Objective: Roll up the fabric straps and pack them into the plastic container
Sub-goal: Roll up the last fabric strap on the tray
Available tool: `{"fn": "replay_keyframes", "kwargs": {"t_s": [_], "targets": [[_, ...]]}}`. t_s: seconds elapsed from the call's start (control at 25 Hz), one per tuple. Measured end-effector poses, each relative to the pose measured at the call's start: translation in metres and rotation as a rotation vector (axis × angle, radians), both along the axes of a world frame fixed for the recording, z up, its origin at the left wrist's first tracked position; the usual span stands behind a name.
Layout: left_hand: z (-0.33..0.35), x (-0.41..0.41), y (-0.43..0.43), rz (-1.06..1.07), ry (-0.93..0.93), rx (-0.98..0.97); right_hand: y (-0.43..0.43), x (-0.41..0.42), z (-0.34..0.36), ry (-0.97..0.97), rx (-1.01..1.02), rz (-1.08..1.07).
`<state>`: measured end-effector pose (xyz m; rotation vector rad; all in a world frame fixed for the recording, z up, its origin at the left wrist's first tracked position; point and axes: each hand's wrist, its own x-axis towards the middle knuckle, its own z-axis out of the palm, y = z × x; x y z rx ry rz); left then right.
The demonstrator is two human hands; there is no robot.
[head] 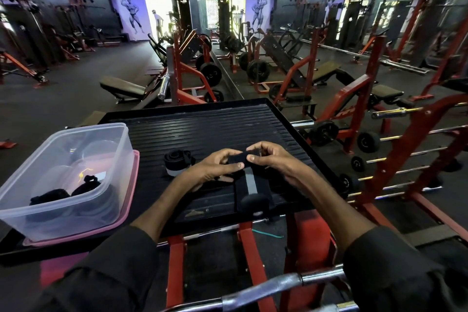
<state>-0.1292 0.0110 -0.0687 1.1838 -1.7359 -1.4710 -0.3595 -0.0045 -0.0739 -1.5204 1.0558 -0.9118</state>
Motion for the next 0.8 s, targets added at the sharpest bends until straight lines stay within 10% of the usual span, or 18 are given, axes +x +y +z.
{"fn": "replay_keyframes", "kwargs": {"t_s": [0.4, 0.6, 0.8], "targets": [[-0.015, -0.014, -0.008, 0.138, -0.24, -0.432, 0.0, -0.004, 0.011, -0.263, 0.271, 0.048], [-0.015, -0.018, -0.005, 0.234, -0.222, -0.681, 0.001, 0.001, 0.009, 0.003, 0.265, 0.072], [-0.011, -0.014, -0.006, 0.114, -0.042, -0.289, 0.002, -0.004, 0.003, -0.044, 0.11, 0.004]]}}
